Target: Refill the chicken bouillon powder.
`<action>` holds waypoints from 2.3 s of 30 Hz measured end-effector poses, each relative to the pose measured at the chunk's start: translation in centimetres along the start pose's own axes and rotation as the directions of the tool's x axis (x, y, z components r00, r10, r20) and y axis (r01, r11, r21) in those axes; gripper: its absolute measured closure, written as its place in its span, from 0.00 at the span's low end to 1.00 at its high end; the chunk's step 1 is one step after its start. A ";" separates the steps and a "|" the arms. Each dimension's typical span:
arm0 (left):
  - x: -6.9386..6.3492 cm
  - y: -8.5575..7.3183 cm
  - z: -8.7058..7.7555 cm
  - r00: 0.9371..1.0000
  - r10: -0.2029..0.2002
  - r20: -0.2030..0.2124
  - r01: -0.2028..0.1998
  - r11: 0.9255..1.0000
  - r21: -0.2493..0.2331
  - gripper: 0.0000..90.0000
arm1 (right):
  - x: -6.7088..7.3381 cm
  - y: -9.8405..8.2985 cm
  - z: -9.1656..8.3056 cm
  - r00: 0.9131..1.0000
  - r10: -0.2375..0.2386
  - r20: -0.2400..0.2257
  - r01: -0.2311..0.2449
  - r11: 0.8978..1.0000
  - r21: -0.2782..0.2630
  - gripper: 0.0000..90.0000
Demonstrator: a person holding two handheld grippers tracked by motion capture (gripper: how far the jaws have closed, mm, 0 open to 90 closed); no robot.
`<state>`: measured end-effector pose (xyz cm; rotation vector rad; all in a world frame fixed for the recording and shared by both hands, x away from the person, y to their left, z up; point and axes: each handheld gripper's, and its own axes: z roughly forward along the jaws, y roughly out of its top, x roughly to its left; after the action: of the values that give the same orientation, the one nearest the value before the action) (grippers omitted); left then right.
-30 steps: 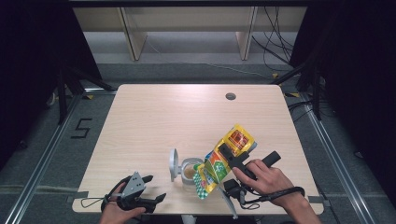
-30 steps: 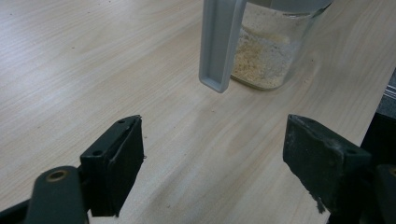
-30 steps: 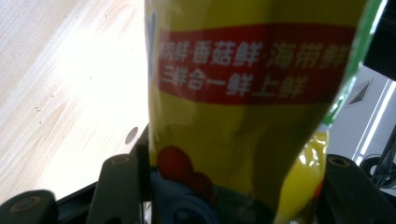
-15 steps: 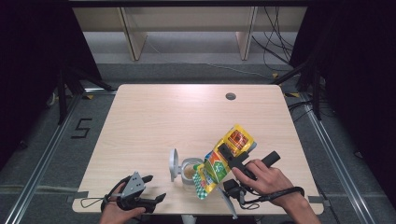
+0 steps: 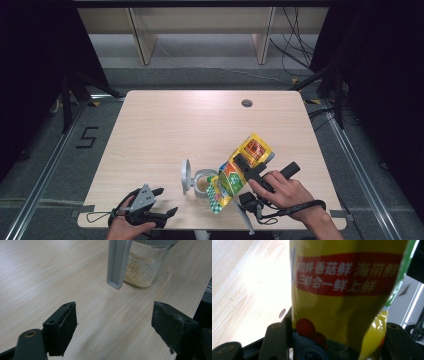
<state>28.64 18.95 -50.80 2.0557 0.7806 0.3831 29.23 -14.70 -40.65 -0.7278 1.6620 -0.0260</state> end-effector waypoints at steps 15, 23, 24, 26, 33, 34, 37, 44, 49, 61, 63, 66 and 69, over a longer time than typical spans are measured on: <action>0.0 0.0 0.1 1.000 0.015 -0.005 -0.015 1.000 -0.016 0.22 | 0.0 -0.1 -0.1 1.000 0.009 0.000 -0.009 1.000 0.006 0.54; -0.1 0.0 0.0 1.000 -0.010 -0.002 0.010 1.000 -0.009 0.22 | 0.0 -0.1 -0.1 1.000 0.008 -0.001 -0.008 1.000 0.005 0.54; -0.1 -0.1 0.1 1.000 -0.013 -0.004 0.013 1.000 -0.019 0.22 | 0.0 -0.1 -0.1 1.000 0.008 -0.001 -0.008 1.000 0.005 0.54; 0.0 0.0 0.1 1.000 -0.012 0.003 0.012 1.000 -0.009 0.22 | 0.1 -0.1 -0.1 1.000 0.010 -0.001 -0.010 1.000 0.004 0.54; -0.1 0.0 0.0 1.000 -0.016 0.006 0.016 1.000 -0.015 0.22 | 0.1 0.0 0.0 1.000 0.013 -0.004 -0.013 1.000 0.003 0.55; -0.2 0.0 0.1 1.000 -0.024 0.007 0.024 0.999 -0.021 0.22 | 0.1 -0.1 0.0 1.000 0.003 -0.004 -0.003 1.000 0.000 0.55; -0.1 0.0 0.0 1.000 -0.019 0.006 0.019 1.000 -0.018 0.22 | 0.1 0.0 0.0 1.000 0.006 -0.004 -0.006 1.000 -0.001 0.55; -0.2 0.0 0.1 1.000 -0.025 0.007 0.025 0.999 -0.024 0.22 | 0.2 -0.1 0.0 1.000 0.025 -0.001 -0.025 1.000 0.003 0.55; 0.0 0.0 0.0 1.000 0.000 -0.004 0.000 1.000 -0.001 0.22 | 0.3 -0.3 0.1 0.999 0.037 -0.002 -0.037 0.999 0.000 0.56; 0.0 0.0 0.0 1.000 -0.015 0.001 0.015 1.000 -0.013 0.22 | 0.2 -0.4 0.0 1.000 0.030 -0.010 -0.030 1.000 -0.004 0.56; 0.1 0.0 0.0 1.000 -0.001 -0.001 0.001 1.000 -0.016 0.22 | 0.4 -0.4 -0.1 0.999 0.048 -0.009 -0.048 0.999 0.003 0.56; 0.2 0.0 0.0 1.000 0.013 -0.003 -0.013 1.000 -0.013 0.22 | 0.4 -0.3 0.0 0.999 0.039 -0.008 -0.039 0.999 -0.006 0.56; 0.1 0.0 0.0 1.000 -0.015 -0.002 0.015 1.000 -0.011 0.22 | 0.4 -0.4 -0.1 0.999 0.040 -0.009 -0.040 0.999 -0.003 0.56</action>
<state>28.69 18.98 -50.84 2.0383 0.7928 0.3802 29.32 -15.21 -40.86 -0.6975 1.6856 0.0020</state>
